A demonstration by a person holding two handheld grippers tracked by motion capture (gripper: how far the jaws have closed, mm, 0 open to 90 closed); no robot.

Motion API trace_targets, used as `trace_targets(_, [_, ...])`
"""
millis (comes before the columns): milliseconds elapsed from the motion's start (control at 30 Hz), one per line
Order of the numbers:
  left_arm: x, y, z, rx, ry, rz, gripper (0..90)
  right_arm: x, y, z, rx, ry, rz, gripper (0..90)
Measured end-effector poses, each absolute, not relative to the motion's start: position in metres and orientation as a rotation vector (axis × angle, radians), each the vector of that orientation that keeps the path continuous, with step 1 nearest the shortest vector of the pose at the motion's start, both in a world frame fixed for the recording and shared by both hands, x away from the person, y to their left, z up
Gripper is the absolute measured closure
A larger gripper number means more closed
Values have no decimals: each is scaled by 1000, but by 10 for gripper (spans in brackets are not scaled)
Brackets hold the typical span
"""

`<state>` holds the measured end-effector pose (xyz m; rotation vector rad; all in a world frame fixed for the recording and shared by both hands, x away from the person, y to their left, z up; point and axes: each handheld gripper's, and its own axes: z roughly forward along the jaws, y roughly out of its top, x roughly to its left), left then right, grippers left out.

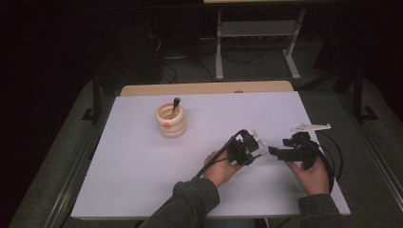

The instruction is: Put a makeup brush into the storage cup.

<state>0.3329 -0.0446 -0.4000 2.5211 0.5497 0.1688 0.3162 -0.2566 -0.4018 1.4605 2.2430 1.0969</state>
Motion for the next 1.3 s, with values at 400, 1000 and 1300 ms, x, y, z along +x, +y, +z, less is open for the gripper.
trace_targets(400, [338,-4,-387,2507,582,206,859,311,-232,-399,1388,2303,1128,266])
trace_targets(1000, [334,52,-384,2458,619,161,859,309,-205,-405,1351,2408,1164,253])
trace_targets(1300, [330,79,-370,2424,603,164,859,307,-187,-399,1286,2462,1221,272])
